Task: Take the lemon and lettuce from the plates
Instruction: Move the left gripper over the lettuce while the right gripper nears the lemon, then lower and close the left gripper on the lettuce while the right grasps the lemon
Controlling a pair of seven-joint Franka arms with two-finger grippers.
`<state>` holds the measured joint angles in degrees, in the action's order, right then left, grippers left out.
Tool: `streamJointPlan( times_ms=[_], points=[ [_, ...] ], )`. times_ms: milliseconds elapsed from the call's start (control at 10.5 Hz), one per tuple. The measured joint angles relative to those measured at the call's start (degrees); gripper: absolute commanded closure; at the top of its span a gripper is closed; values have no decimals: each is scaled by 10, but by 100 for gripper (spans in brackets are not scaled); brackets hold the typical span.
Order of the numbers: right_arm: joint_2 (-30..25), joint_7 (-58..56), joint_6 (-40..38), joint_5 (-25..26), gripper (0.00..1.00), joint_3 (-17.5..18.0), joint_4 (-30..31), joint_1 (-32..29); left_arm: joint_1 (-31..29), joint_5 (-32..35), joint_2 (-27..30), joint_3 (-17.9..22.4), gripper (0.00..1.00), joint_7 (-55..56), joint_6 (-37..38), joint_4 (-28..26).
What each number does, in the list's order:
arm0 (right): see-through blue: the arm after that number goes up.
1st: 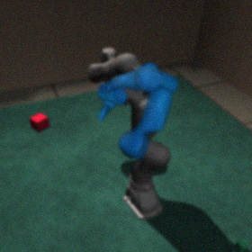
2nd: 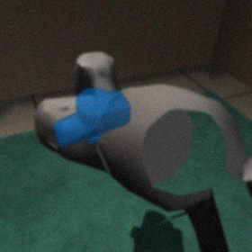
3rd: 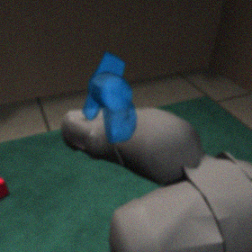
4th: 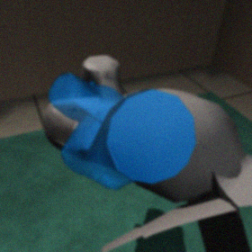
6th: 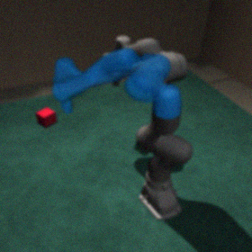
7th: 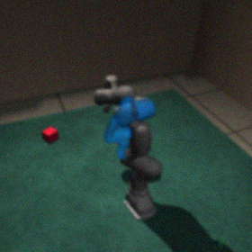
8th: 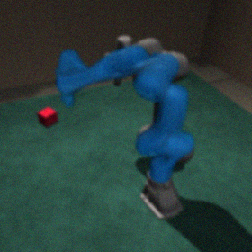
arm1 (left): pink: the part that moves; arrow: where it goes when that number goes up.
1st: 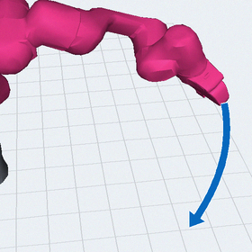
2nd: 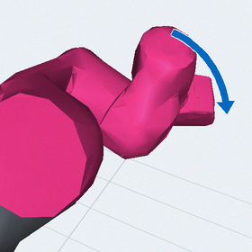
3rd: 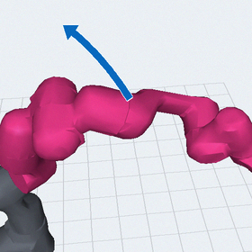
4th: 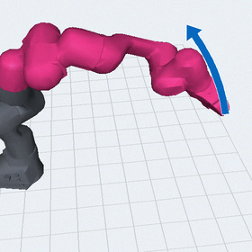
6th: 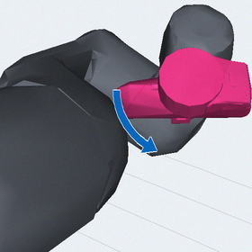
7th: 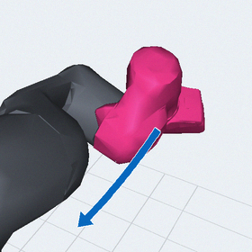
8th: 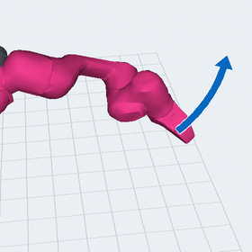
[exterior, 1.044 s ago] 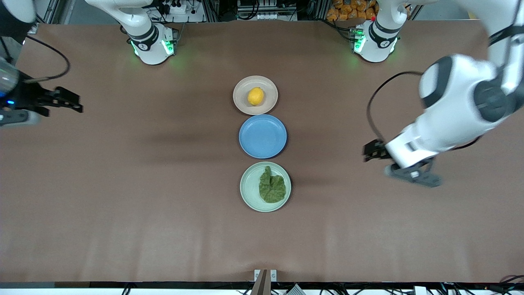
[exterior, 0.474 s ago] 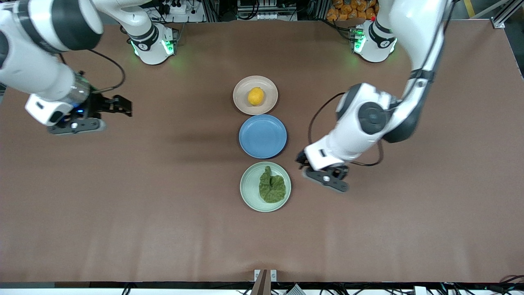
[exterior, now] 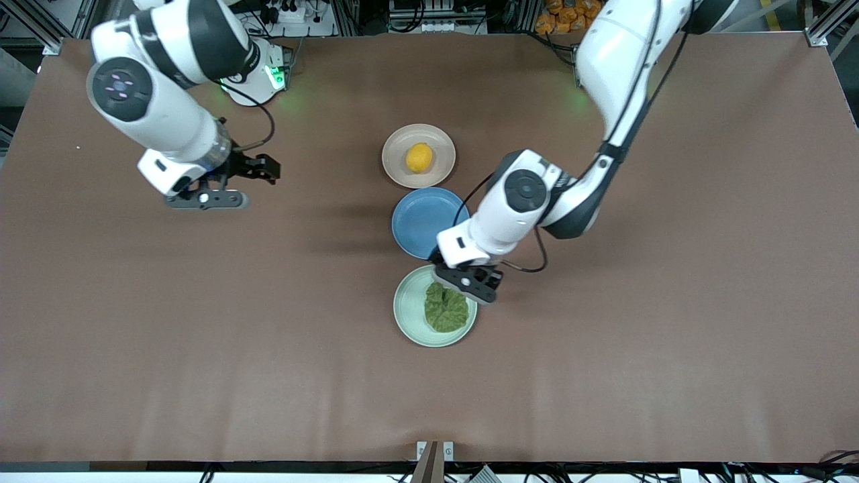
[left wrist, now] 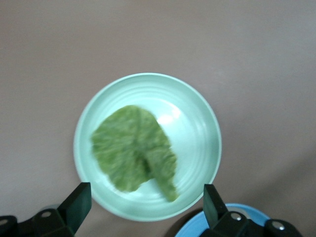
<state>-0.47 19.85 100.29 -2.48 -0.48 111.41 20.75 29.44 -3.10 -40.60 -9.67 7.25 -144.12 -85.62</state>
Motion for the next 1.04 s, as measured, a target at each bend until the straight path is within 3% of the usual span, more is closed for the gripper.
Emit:
streamJointPlan(
  times_ms=[285,569,1044],
  points=[
    [0,67,21,-49,0,0,41,51,21,31,-45,3,0,-2,-84,0],
    [2,184,91,-56,0,1,86,137,23,69,-94,7,0,-4,-159,0],
    [44,364,175,-76,0,2,115,245,35,74,-126,32,0,-6,-200,1]
  ],
)
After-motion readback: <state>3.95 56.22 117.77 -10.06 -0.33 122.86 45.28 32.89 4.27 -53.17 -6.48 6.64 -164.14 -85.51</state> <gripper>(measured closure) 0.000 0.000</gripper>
